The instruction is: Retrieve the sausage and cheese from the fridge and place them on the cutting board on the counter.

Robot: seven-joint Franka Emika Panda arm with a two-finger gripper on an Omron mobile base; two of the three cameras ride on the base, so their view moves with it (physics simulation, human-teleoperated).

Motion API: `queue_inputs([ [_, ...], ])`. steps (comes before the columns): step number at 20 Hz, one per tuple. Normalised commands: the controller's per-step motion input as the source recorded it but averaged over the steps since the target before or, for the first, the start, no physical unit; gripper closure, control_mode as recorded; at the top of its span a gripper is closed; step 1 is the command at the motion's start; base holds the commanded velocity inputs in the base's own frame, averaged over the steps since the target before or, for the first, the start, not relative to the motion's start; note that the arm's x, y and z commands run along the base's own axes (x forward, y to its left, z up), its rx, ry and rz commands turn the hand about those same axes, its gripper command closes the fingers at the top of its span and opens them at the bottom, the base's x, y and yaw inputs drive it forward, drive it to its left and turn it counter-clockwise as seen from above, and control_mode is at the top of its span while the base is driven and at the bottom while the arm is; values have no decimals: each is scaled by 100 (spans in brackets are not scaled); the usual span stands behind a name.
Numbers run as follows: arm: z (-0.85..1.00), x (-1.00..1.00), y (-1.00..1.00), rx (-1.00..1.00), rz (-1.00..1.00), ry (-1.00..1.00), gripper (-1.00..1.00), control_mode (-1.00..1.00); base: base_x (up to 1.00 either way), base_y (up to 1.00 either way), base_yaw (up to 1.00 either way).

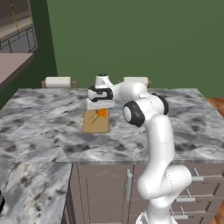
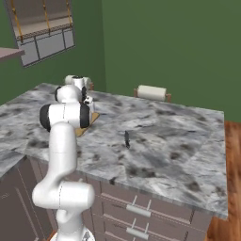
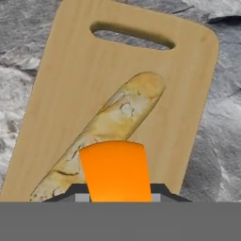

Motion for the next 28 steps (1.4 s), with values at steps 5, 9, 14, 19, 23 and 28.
queue_inputs([
  [5, -43, -8, 0, 0, -23, -19, 100, -100, 0, 0, 0],
  [9, -35, -2, 0, 0, -12, -10, 100, -100, 0, 0, 0],
  [14, -16, -1, -1, 0, 0, 0, -100, -100, 0, 0, 0],
  [19, 2, -1, -16, 0, 0, 10, -100, -100, 0, 0, 0],
  [23, 14, -5, -1, 0, 0, 8, -100, -100, 0, 0, 0],
  [28, 70, -28, 1, 1, 0, 0, -100, -100, 0, 0, 0],
])
